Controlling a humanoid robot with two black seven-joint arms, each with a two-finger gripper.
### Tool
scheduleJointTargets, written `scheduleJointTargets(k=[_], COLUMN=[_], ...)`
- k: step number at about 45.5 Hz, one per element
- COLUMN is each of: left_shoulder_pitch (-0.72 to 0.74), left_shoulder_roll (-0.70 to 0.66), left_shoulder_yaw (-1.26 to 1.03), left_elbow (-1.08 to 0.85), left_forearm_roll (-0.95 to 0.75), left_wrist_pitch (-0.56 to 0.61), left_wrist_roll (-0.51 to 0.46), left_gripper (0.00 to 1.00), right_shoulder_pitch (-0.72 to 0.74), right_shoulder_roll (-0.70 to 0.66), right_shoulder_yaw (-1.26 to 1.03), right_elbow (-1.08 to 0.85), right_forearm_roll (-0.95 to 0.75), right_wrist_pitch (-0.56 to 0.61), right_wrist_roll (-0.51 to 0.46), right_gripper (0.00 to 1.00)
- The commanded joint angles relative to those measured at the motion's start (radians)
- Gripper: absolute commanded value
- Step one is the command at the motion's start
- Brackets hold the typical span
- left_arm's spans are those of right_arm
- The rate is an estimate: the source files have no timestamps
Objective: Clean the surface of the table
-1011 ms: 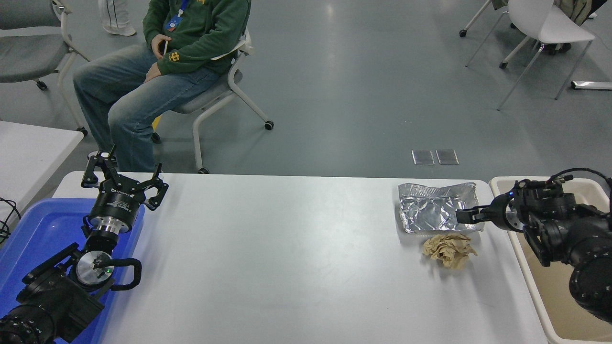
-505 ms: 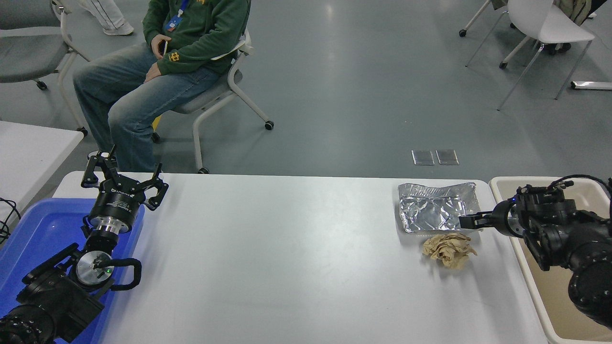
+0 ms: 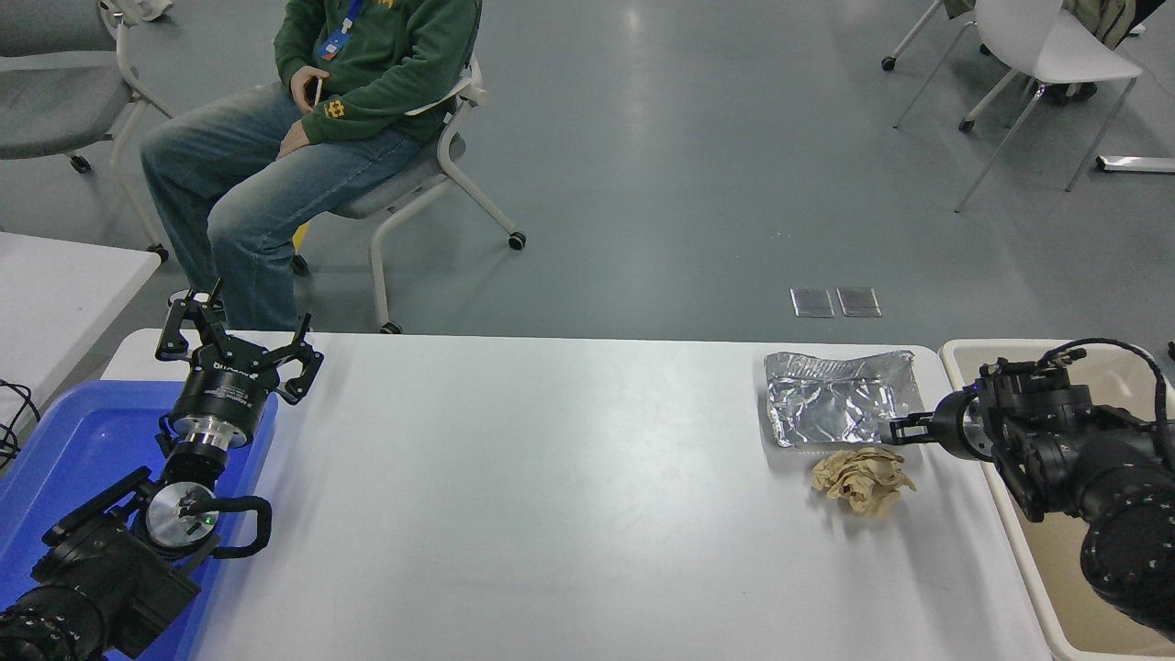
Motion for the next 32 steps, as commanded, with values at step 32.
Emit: scheduleJointTargets(k=[32], left_shoulder_pitch=[0.0], left_shoulder_roll=[0.0], left_shoulder_yaw=[0.0], left_elbow=[0.0], left_forearm_roll=[0.0], left_wrist_pitch=[0.0], left_wrist_roll=[0.0], left_gripper=[1.0], right_shoulder_pitch=[0.023], right_shoulder_roll=[0.003], right_shoulder_yaw=[0.013], right_elbow=[-0.003], right_forearm_roll=[0.006], right_wrist_pitch=[0.106], right_wrist_roll=[0.014], right_gripper=[0.0])
